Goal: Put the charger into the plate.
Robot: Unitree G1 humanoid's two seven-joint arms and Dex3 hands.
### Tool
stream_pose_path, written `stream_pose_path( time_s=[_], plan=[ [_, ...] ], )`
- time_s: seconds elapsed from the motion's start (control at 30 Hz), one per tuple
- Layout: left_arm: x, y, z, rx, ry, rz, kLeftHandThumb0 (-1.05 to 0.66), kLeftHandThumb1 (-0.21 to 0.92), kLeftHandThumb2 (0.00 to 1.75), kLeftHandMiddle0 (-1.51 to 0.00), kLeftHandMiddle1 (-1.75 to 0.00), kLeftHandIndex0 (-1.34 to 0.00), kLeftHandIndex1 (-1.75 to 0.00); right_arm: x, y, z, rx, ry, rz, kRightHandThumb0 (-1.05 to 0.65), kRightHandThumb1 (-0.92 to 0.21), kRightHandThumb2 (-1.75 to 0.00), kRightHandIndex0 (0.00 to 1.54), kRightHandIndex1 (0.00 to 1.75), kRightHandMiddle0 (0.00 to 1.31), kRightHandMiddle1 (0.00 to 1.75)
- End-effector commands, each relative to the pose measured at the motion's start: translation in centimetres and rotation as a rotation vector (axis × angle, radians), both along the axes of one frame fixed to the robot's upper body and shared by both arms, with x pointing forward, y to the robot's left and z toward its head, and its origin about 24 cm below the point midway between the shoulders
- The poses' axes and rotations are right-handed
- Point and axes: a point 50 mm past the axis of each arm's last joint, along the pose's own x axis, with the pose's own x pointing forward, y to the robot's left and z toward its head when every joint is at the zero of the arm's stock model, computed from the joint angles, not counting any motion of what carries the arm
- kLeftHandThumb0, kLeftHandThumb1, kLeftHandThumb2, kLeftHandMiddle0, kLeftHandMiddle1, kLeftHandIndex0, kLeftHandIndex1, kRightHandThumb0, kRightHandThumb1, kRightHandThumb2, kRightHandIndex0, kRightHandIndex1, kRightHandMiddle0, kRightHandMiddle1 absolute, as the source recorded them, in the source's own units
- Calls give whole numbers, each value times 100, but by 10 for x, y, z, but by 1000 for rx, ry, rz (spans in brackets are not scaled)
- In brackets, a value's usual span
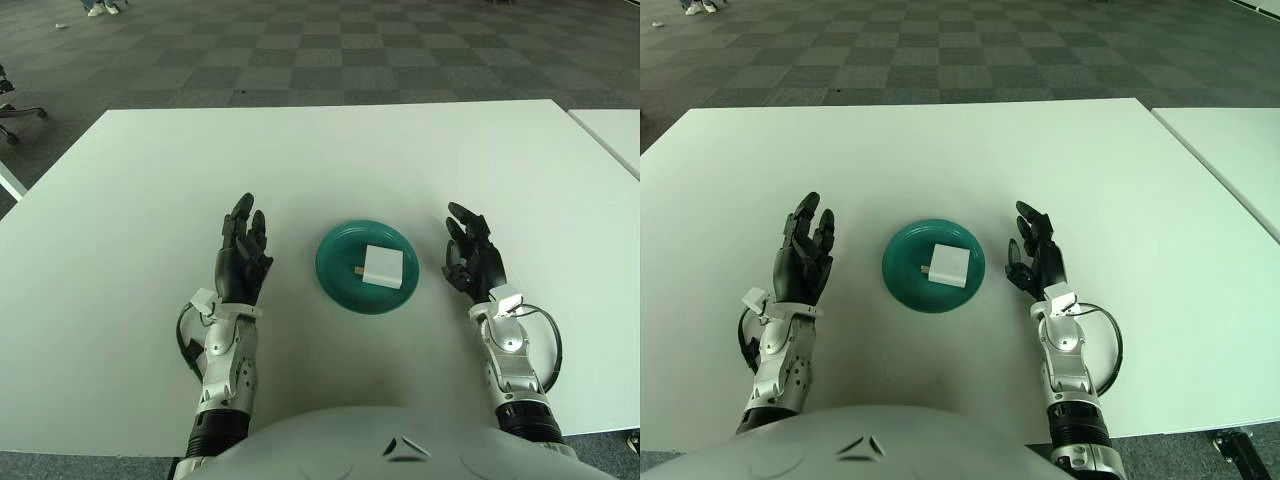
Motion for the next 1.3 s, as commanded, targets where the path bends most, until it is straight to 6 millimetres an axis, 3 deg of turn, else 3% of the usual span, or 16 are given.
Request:
stream_pose_path(
  time_s=[0.0,0.4,0.77,1.27],
  plan=[
    [-15,-1,-4,73,32,16,-92,92,101,-18,-1,0,-60,-41,-6,-57,22,292,-39,-83,-92,-78,20,1,0,66],
    [-28,-6,-7,275,107,5,-91,92,106,-18,0,0,-52,-38,-4,-55,19,280,-29,-83,-92,-79,23,2,0,68],
    [-32,-1,-30,280,177,-37,-97,92,108,-13,0,0,-47,-39,1,-53,-12,253,9,-82,-92,-80,21,0,0,66],
    [-36,-1,-38,272,186,-56,-98,92,108,-8,0,0,-35,-38,4,-53,-42,232,-4,-79,-92,-82,19,0,0,61]
  ],
)
